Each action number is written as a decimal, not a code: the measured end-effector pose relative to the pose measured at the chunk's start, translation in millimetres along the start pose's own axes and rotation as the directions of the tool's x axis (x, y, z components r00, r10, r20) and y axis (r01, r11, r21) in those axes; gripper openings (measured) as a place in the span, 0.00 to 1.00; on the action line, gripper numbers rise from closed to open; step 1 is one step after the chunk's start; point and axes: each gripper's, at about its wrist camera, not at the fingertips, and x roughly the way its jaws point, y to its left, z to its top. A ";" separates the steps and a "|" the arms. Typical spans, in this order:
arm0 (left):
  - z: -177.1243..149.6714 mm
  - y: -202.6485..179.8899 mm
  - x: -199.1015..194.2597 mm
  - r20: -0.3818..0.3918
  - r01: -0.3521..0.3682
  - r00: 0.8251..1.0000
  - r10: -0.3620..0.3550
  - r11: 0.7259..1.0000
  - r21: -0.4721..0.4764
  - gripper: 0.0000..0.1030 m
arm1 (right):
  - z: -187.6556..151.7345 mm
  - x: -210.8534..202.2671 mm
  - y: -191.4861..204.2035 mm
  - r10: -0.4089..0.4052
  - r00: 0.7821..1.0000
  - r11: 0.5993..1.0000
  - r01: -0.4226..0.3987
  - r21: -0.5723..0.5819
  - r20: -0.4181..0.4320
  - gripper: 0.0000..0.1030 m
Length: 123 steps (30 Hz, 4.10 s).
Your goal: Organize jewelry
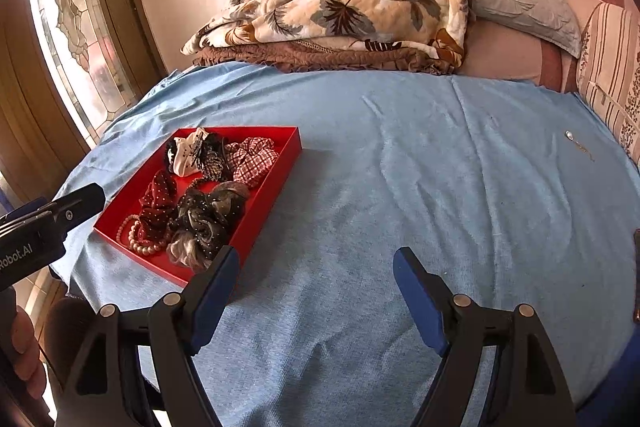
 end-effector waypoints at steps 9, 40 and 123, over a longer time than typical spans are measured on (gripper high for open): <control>-0.4 5.9 3.9 -0.016 0.020 1.000 -0.021 0.999 -0.031 1.00 | 0.9 -0.4 4.0 -0.021 1.000 0.999 0.021 -0.028 0.007 0.81; -6.5 40.0 19.0 -0.041 0.031 0.998 -0.036 0.993 -0.117 1.00 | 20.1 4.5 48.6 -0.075 0.997 0.981 0.076 -0.178 0.010 0.87; -10.6 27.9 37.8 -0.101 -0.018 0.995 0.010 0.997 -0.072 1.00 | 21.2 17.0 41.7 -0.057 0.998 0.991 0.053 -0.120 -0.029 0.90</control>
